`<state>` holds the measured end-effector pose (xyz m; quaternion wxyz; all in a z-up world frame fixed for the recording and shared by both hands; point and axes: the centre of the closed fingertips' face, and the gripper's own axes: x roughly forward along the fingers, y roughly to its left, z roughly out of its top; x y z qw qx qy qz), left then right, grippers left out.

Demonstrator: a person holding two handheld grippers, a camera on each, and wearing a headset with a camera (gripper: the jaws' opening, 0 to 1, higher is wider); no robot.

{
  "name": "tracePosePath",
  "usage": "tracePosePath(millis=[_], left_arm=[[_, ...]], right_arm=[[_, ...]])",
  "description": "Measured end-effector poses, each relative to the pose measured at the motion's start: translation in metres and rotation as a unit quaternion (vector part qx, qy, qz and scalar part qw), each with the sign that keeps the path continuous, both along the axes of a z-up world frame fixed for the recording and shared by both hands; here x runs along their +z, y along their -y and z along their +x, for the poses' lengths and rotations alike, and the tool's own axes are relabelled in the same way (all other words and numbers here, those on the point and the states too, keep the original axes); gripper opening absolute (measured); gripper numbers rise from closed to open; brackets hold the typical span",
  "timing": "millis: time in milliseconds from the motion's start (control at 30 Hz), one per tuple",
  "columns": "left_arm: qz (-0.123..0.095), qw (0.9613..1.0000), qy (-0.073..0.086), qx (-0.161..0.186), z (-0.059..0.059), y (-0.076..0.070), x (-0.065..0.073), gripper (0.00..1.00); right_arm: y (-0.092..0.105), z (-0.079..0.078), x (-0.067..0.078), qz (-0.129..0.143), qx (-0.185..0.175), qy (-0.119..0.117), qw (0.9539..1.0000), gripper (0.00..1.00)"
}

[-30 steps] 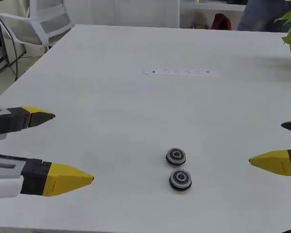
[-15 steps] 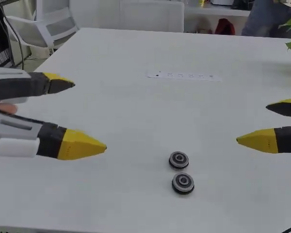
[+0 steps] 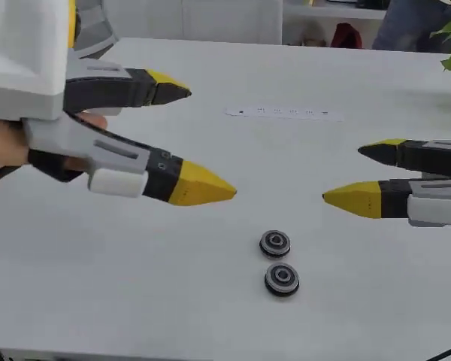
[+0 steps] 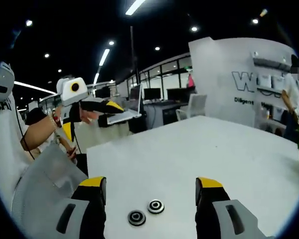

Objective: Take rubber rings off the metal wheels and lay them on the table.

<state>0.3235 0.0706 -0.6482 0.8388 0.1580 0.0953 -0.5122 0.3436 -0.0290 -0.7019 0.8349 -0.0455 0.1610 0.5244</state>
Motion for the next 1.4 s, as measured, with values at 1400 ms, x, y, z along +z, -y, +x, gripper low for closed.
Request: tracePosePath(millis=[1400], left_arm=[[0.077,0.9927,-0.065,-0.067,0.008,0.083,-0.152,0.49]], right_arm=[[-0.004,-0.027,-0.149,-0.137,0.052,-0.115,0.9825,0.33]])
